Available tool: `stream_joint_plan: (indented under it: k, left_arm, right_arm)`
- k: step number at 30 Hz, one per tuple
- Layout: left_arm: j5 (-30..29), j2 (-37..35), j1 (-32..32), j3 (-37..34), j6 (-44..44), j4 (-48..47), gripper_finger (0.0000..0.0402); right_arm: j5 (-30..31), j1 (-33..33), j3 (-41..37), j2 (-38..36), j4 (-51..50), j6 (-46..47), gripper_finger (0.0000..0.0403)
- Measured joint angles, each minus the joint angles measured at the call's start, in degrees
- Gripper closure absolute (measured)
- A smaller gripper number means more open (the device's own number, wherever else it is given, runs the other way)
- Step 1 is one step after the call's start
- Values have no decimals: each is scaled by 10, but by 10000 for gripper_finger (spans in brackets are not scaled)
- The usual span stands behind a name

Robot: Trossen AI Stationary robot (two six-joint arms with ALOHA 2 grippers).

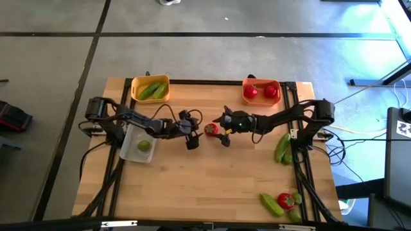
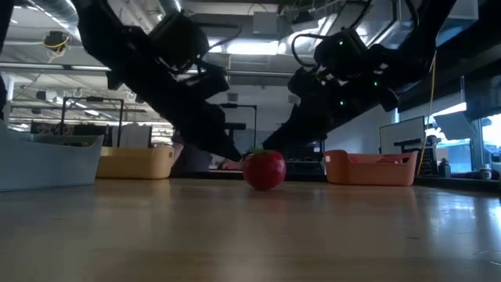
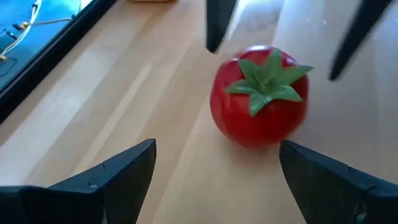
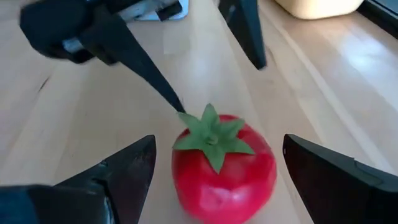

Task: Sort produce into baskets
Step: Put the left red tomato into the orange bin

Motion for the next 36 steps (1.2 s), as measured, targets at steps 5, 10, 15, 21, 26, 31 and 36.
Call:
stream_joint_plan:
  k: [5, 10, 15, 21, 26, 31, 36]
  left_arm:
    - [11, 27, 17, -2, -3, 28, 64]
    - [28, 48, 24, -1, -3, 72, 64]
    - [28, 50, 23, -1, -3, 75, 64]
    - [28, 50, 24, -1, -3, 79, 64]
    - [28, 50, 24, -1, -6, 80, 64]
    - [27, 50, 24, -1, -13, 88, 64]
    - [25, 50, 24, -1, -16, 87, 64]
  right_arm:
    - [0, 0, 18, 35, 14, 1, 64]
    - [2, 0, 26, 60, 16, 1, 64]
    - [3, 0, 26, 62, 16, 2, 83]
    - [3, 0, 27, 61, 6, 3, 148]
    - [3, 0, 27, 59, 2, 3, 162]
    - [0, 0, 25, 37, -19, 21, 149]
    - [8, 0, 25, -17, -39, 16, 153]
